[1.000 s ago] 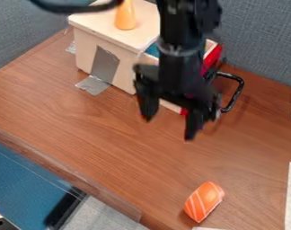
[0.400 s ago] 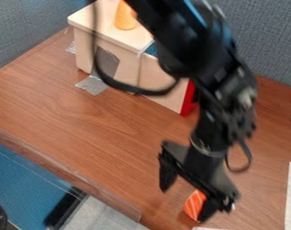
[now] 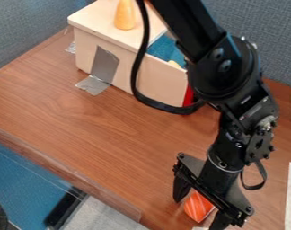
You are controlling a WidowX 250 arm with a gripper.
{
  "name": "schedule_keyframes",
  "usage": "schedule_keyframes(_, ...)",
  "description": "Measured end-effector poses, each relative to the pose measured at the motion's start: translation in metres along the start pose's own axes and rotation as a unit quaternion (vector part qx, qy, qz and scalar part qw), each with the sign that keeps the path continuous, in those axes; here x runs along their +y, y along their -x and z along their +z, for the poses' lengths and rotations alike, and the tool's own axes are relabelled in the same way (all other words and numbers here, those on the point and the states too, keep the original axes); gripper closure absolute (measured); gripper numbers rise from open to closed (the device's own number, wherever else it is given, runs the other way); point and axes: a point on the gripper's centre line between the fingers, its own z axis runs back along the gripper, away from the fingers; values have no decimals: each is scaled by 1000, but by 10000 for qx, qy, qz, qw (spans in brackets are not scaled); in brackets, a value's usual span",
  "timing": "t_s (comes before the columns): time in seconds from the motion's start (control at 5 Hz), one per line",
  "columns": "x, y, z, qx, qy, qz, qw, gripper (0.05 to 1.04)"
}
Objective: Move the sushi to the bottom left of table
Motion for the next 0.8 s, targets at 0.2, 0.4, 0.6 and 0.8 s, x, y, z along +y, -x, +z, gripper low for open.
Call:
schedule_keyframes(0.2,2,-2,1,-26,-51,-1,10000,401)
schedule_keyframes(0.4,9,-4,3,-24,-73,160,9998,520)
schedule_keyframes(0.6,24,-10,17,-173,-72,393,9991,520)
schedule_keyframes(0.8,64,-11,35,-389,-75,947,9947,520)
